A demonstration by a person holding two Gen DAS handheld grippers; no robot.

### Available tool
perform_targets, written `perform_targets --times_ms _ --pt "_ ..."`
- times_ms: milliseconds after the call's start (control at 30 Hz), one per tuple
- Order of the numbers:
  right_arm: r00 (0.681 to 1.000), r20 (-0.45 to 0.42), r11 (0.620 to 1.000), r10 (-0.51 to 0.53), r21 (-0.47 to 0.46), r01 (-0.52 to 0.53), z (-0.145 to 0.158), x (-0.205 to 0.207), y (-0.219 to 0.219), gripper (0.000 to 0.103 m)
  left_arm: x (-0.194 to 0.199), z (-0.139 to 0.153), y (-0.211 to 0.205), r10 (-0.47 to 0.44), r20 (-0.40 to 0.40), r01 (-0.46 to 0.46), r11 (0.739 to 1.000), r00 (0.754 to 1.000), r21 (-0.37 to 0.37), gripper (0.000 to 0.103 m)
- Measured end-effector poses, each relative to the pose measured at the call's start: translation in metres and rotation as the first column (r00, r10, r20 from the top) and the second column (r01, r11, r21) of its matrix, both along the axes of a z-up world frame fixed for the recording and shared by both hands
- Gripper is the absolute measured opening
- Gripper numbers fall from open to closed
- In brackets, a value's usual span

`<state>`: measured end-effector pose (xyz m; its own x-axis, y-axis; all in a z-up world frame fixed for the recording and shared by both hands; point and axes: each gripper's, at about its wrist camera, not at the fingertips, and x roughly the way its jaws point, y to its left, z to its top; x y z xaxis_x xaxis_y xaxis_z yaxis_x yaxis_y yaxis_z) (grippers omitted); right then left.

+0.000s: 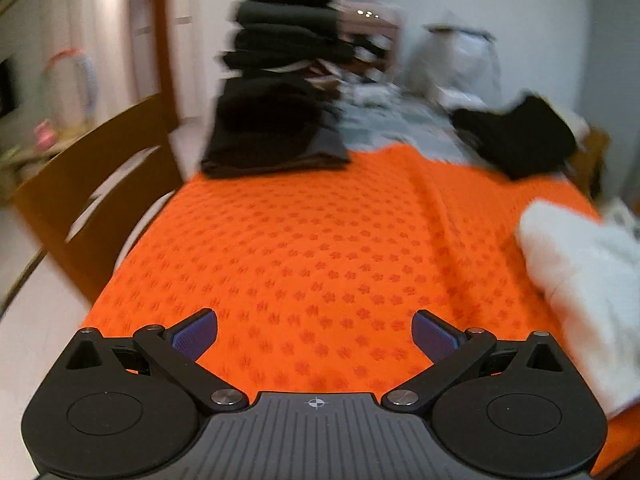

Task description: Fold clothes

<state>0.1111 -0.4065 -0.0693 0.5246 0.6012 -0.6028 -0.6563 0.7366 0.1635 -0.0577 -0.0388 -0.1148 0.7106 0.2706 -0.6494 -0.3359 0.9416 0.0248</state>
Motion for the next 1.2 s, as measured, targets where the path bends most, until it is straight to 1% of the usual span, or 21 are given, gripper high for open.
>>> perform_targets --times_ms 100,200,267,367,433,533,567,600,700,767,833,867,900,1033,1100,1200 --pt "0.995 -0.017 0.995 -0.098 -0.002 0.098 0.001 -0.011 0.017 0.102 0.022 -0.005 0.023 -0.121 -0.035 0.122 0.992 0.992 0.014 0.103" --pt "0.983 -0.027 0.983 -0.181 -0.001 0.181 0.003 -0.023 0.034 0.102 0.045 -0.009 0.047 -0.253 -0.055 0.254 0.967 0.966 0.02 0.103" --pt "0.971 -0.02 0.971 -0.239 -0.008 0.239 0.005 -0.032 0.047 0.102 0.062 -0.014 0.058 -0.348 -0.064 0.35 0.936 0.935 0.026 0.103" --pt "0.944 -0.02 0.944 -0.33 -0.003 0.33 0.009 -0.046 0.065 0.102 0.082 -0.02 0.073 -0.481 -0.077 0.485 0.874 0.873 0.036 0.103" --pt "0.924 -0.029 0.925 -0.381 0.002 0.381 0.011 -0.056 0.077 0.102 0.095 -0.024 0.08 -0.584 -0.083 0.588 0.808 0.808 0.041 0.103" --pt "0.894 -0.027 0.894 -0.447 0.003 0.447 0.013 -0.076 0.097 0.102 0.112 -0.028 0.087 -0.716 -0.092 0.721 0.691 0.692 0.048 0.103" --pt "0.883 -0.026 0.883 -0.469 0.001 0.469 0.014 -0.082 0.103 0.102 0.117 -0.03 0.088 -0.748 -0.096 0.754 0.655 0.657 0.051 0.103" --pt "0.871 -0.024 0.871 -0.491 0.0 0.491 0.014 -0.088 0.109 0.102 0.122 -0.032 0.089 -0.784 -0.101 0.79 0.611 0.613 0.051 0.103" --pt "0.832 -0.03 0.832 -0.554 -0.007 0.554 0.016 -0.105 0.127 0.102 0.132 -0.038 0.091 -0.86 -0.103 0.866 0.498 0.5 0.045 0.103" --pt "0.81 -0.033 0.811 -0.585 -0.013 0.585 0.018 -0.116 0.14 0.102 0.136 -0.042 0.092 -0.894 -0.096 0.899 0.437 0.438 0.039 0.103" --pt "0.796 -0.029 0.796 -0.605 -0.027 0.605 0.019 -0.125 0.151 0.102 0.14 -0.047 0.094 -0.913 -0.097 0.918 0.396 0.397 0.026 0.103" --pt "0.789 -0.026 0.789 -0.614 -0.035 0.613 0.021 -0.13 0.156 0.102 0.141 -0.05 0.096 -0.921 -0.099 0.926 0.377 0.377 0.02 0.103" --pt "0.781 -0.022 0.781 -0.624 -0.043 0.623 0.022 -0.134 0.161 0.102 0.142 -0.053 0.097 -0.924 -0.108 0.93 0.367 0.366 0.015 0.103" --pt "0.745 -0.006 0.745 -0.667 -0.052 0.666 0.027 -0.152 0.173 0.102 0.144 -0.065 0.108 -0.935 -0.142 0.942 0.333 0.325 -0.035 0.103" --pt "0.723 -0.008 0.723 -0.691 -0.051 0.689 0.028 -0.16 0.176 0.103 0.142 -0.067 0.119 -0.94 -0.135 0.944 0.323 0.313 -0.059 0.103" --pt "0.697 -0.018 0.697 -0.716 -0.057 0.715 0.025 -0.169 0.177 0.102 0.139 -0.068 0.131 -0.946 -0.126 0.95 0.307 0.299 -0.058 0.103"
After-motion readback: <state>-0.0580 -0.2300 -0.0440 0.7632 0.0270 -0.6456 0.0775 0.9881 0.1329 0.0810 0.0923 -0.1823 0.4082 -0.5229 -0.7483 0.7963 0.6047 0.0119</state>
